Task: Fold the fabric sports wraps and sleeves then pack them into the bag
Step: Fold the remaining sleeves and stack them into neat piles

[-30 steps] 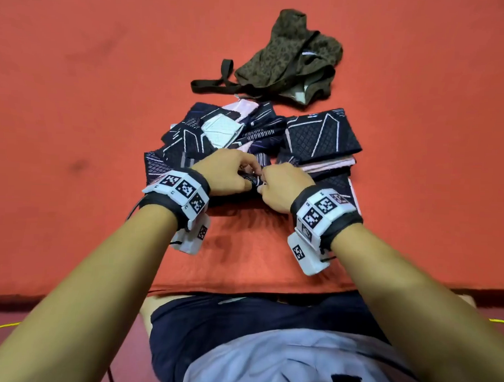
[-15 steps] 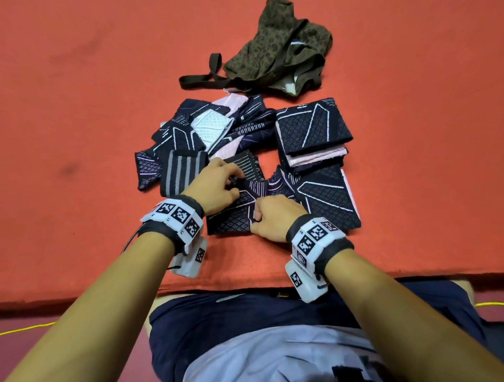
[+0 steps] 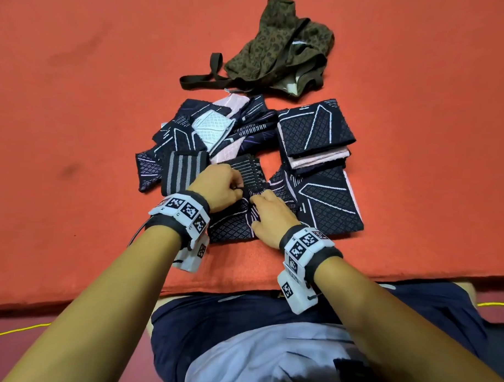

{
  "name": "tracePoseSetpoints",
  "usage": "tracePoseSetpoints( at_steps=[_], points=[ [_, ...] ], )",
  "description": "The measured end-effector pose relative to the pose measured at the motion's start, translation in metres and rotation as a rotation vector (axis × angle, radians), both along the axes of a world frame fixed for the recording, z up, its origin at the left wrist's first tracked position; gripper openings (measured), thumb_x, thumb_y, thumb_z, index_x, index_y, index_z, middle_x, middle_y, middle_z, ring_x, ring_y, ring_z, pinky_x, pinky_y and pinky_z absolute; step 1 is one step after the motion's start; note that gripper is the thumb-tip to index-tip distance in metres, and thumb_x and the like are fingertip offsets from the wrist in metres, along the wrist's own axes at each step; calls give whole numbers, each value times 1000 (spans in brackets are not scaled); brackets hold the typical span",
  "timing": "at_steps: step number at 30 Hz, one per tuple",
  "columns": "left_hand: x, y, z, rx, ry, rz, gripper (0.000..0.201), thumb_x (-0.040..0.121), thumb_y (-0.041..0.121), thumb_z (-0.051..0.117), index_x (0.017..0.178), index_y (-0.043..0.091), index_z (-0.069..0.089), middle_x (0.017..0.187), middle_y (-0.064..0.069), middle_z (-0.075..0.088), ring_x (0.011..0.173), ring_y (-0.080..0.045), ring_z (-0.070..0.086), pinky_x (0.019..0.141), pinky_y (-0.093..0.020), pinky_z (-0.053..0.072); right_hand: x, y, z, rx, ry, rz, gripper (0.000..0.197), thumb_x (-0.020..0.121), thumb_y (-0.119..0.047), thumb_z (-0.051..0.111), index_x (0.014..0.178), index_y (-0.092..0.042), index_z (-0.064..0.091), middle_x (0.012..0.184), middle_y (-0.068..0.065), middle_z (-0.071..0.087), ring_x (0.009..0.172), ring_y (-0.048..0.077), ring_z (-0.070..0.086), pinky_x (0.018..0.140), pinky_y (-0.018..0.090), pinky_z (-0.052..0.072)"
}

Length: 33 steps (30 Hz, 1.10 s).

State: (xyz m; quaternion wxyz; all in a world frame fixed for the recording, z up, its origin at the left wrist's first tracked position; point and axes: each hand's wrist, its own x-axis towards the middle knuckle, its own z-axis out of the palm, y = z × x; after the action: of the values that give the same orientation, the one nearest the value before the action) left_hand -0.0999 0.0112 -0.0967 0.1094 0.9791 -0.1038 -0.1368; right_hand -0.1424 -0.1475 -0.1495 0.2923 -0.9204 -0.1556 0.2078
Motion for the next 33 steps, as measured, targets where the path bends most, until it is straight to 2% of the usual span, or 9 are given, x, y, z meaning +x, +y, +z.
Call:
tracePoseSetpoints(
  at_steps=[3,7,13,19,22,26,28,30,33],
  points=[
    [-1,-2,-1,-37,-19,-46,7,86,21,65,87,16,68,81,5,60,80,-16,53,88,-30,40,0,-1,-1,28,3,-2,49,84,-17,67,127,-10,47,127,6,44,119,29,46,103,41,42],
    [-3,-5,-4,-97,5,12,10,90,29,65,83,22,67,75,8,64,74,-14,56,76,-28,44,-1,-1,-2,1,4,33,50,76,-30,75,113,-11,49,122,4,41,117,27,43,101,44,43],
    [-1,-12,-7,-184,32,111,17,92,30,67,82,17,69,71,5,62,67,-8,53,64,-21,36,-6,-6,-3,-49,-1,103,89,61,-49,89,128,-11,43,130,2,36,119,22,37,106,41,41],
    [2,-13,0,-353,8,194,11,87,21,73,95,16,69,84,6,67,78,-8,60,67,0,36,-4,-6,-1,10,28,46,52,72,-43,80,105,-13,52,117,1,39,114,23,43,100,41,44],
    [-1,-11,6,-484,34,254,15,88,31,73,95,19,70,81,11,64,76,-4,58,76,-14,43,1,-7,5,36,72,44,42,78,-39,77,102,-12,55,111,0,39,109,22,46,97,32,42],
    [-8,-2,12,-565,137,290,27,88,47,70,97,22,68,78,6,62,69,-6,56,72,-25,46,14,-11,16,45,76,-43,23,89,-30,68,101,-12,62,101,3,57,94,20,54,75,24,35],
    [-15,3,13,-600,266,294,34,85,41,75,110,21,63,80,2,64,68,-10,57,67,-27,47,18,-14,16,63,68,-126,14,90,-26,65,95,-12,65,96,4,66,94,23,60,71,26,35],
    [-21,9,8,-596,387,259,51,82,28,81,124,20,54,89,-1,63,71,-12,59,67,-25,50,19,-13,15,66,74,-170,11,90,-23,63,95,-14,66,96,4,68,94,23,62,72,27,40],
    [-21,18,-4,-413,348,156,63,76,28,83,130,30,49,105,0,67,94,-17,66,90,-38,55,17,-9,15,72,105,-179,20,90,-27,64,108,-19,64,104,2,68,100,21,63,84,30,49]
  ],
)
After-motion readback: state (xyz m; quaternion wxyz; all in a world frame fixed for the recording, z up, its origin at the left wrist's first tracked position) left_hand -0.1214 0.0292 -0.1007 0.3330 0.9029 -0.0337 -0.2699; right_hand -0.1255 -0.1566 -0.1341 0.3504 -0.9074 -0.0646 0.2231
